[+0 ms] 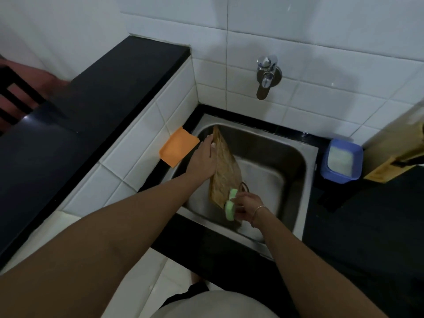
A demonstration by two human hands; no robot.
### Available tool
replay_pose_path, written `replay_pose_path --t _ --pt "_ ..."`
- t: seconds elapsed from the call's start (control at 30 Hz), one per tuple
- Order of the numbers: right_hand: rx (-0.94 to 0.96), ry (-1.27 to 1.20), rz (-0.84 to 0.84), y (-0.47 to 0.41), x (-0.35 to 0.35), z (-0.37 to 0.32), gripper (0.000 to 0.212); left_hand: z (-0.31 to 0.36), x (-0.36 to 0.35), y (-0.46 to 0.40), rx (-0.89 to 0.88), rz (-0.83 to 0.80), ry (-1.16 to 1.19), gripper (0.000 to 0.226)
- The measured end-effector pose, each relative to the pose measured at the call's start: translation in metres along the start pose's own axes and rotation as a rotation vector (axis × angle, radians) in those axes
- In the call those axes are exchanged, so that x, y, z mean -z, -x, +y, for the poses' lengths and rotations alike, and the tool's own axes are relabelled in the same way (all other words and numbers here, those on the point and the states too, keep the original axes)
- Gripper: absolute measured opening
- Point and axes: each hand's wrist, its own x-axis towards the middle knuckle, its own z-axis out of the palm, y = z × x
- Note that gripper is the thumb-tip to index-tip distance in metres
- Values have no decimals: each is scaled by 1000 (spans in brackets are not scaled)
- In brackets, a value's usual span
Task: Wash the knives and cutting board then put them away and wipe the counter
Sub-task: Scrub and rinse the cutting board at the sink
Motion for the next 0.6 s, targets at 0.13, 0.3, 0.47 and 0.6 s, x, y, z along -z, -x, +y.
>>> replay_pose_path --t 0.13,0.3,0.47,0.6 --pt "12 -30 233 -44 -8 -29 27 -1 -4 -2 10 -16 30 56" --pt "468 83 340 -23 -43 -92 9 4 -8 -1 24 -28 36 61" --pt "639 81 252 -22 -39 -43 11 -1 -1 -4 0 -4 17 55" --pt "133 162 290 -85 8 36 27 -7 -7 -8 13 -13 9 68"
